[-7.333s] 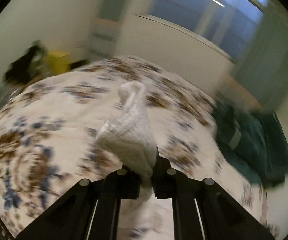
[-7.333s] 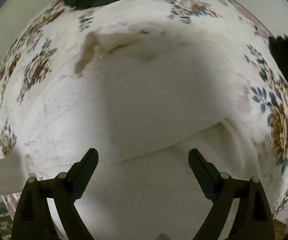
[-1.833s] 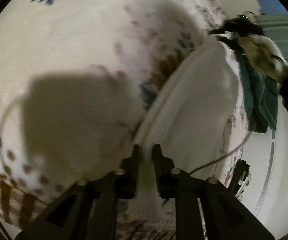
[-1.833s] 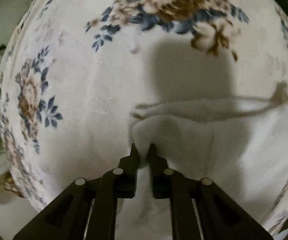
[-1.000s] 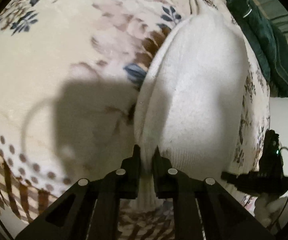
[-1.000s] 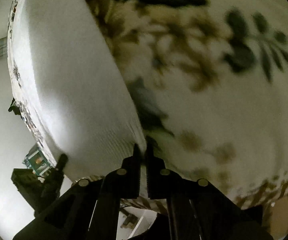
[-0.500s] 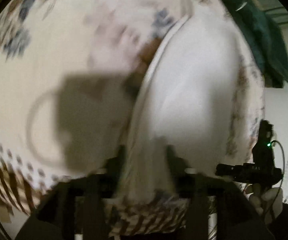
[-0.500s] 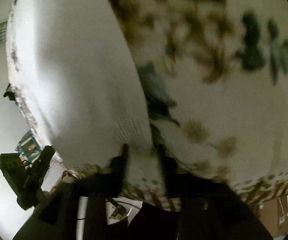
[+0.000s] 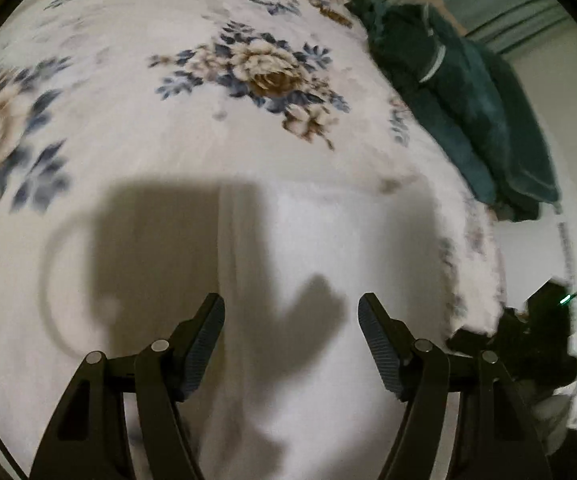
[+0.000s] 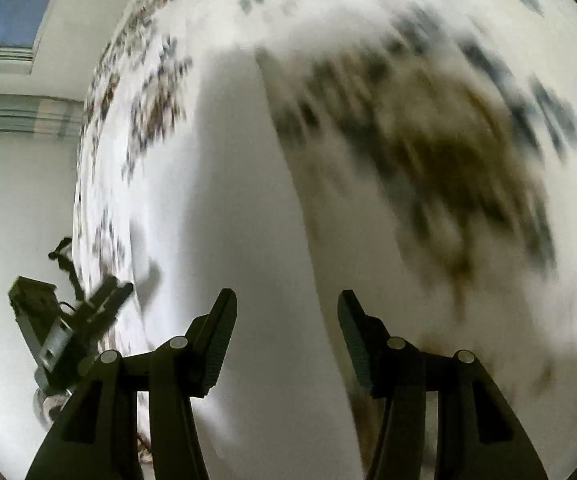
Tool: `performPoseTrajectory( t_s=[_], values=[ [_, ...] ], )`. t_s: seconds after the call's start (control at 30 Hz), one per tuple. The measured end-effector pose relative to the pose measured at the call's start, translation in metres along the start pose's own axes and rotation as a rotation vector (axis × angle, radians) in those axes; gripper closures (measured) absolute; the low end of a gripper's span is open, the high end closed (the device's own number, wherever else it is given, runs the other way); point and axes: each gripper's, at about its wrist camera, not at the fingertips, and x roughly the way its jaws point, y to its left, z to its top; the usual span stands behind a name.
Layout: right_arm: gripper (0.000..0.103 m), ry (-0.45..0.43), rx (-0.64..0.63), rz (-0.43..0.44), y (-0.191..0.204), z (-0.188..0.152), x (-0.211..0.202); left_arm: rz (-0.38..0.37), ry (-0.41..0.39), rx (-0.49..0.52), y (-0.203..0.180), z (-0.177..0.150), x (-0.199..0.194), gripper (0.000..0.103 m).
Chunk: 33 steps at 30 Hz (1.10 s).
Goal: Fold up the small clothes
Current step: 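Grasp the folded sweater edge with the left gripper and press it flat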
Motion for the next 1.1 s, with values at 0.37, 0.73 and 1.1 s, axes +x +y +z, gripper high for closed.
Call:
performPoseTrajectory(
  t_s=[0.37, 0.73, 1.1],
  values=[
    [0.091, -0.116, -0.041, -0.109, 0.022, 0.053, 0.041, 0.009, -0.115, 0.098, -0.001, 0.044, 0.006, 0.098],
    [0.059, 0.036, -0.009, -0.008, 0.015, 0.008, 0.006, -0.030, -0.039, 0.010, 0.011, 0.018, -0.022, 0.050],
    [0.051, 0.388, 0.096, -0.019, -0.050, -0.223, -0.031, 0.203, 0.257, 0.046, 0.012, -0.207, -0.080, 0.046]
  ],
)
